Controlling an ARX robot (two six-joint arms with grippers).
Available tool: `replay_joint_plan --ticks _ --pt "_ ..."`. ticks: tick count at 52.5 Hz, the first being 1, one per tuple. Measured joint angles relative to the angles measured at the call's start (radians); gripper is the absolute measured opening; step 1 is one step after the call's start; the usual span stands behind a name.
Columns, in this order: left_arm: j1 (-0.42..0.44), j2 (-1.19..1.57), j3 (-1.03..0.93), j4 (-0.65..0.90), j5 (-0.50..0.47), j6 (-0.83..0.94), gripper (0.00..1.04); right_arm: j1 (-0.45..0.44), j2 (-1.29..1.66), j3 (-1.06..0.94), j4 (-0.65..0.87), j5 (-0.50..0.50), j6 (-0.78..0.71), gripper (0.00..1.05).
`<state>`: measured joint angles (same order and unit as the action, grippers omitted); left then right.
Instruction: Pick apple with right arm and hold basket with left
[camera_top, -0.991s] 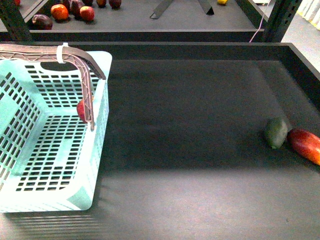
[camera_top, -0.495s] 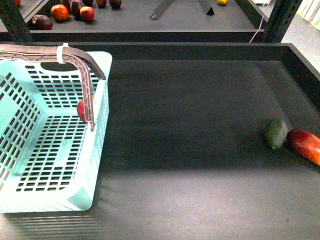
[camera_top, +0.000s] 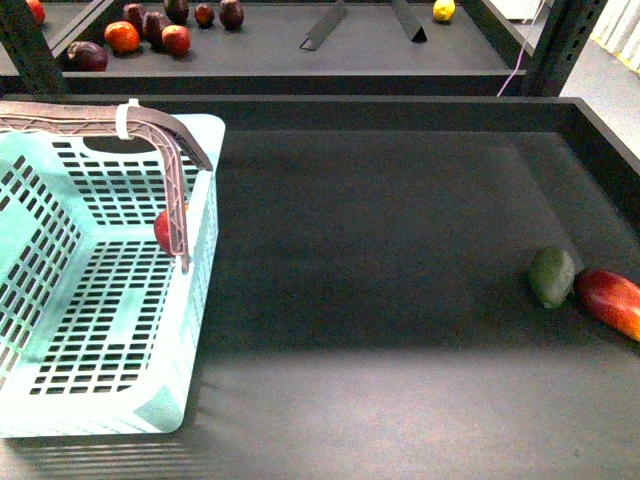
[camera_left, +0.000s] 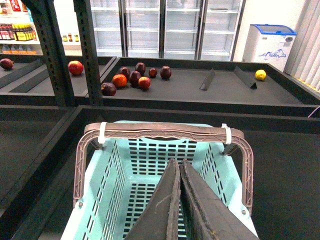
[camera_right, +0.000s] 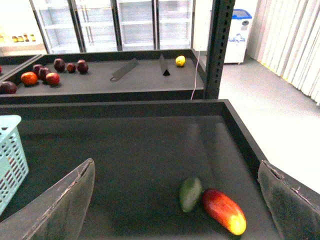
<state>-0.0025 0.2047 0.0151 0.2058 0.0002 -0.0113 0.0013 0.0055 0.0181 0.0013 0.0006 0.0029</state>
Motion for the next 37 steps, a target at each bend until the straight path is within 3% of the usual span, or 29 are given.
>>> replay_joint_plan --ticks 6,12,37 --pt "0.0 -0.028 0.0 -0.029 0.0 0.0 0.03 0.0 0.0 0.0 0.0 0.0 0.0 0.96" --pt "0.0 -0.161 0.0 -0.19 0.0 0.0 0.03 0.0 0.0 0.0 0.0 0.0 0.0 0.96" --pt "0.0 -0.198 0.0 -0.204 0.0 0.0 0.03 0.0 0.0 0.0 0.0 0.0 0.0 0.96"
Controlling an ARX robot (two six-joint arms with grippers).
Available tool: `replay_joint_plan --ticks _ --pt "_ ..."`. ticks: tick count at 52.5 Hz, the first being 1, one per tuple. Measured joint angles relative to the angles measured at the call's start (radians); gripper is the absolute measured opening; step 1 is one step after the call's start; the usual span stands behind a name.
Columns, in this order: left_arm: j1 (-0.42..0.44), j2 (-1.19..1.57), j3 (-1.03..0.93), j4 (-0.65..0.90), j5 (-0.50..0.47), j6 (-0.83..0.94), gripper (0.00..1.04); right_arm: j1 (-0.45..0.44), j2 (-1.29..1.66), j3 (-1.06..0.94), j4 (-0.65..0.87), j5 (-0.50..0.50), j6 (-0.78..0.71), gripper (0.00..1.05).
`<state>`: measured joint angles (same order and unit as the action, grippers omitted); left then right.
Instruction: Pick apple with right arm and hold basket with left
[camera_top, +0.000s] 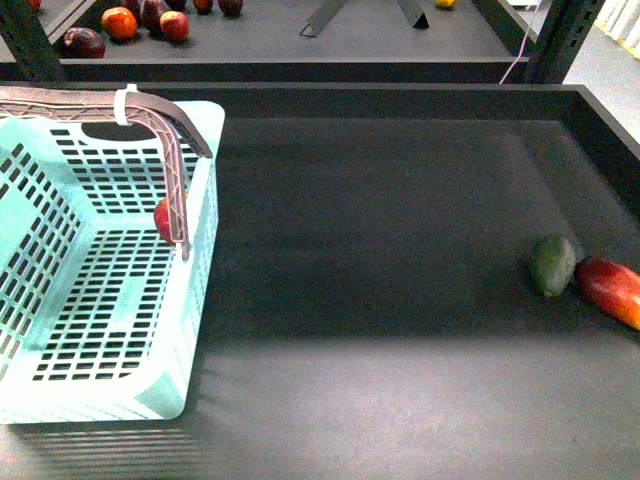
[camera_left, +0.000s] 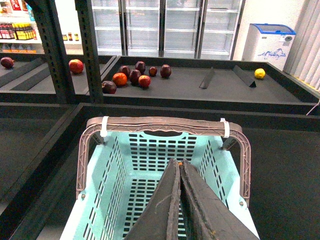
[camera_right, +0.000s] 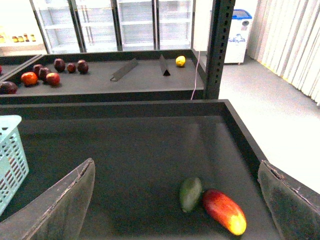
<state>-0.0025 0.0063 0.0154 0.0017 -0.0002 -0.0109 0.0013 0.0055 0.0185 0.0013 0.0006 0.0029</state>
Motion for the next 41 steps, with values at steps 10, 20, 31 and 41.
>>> replay_joint_plan --ticks 10,20,31,41 --pt "0.0 0.0 0.0 0.0 0.0 0.0 0.03 0.0 0.0 0.0 0.0 0.0 0.0 0.96" --pt "0.0 0.0 0.0 0.0 0.0 0.0 0.41 0.0 0.0 0.0 0.0 0.0 0.0 0.96" --pt "0.0 0.0 0.0 0.0 0.0 0.0 0.78 0.0 0.0 0.0 0.0 0.0 0.0 0.96" --pt "0.0 0.0 0.0 0.0 0.0 0.002 0.98 0.0 0.0 0.0 0.0 0.0 0.0 0.96"
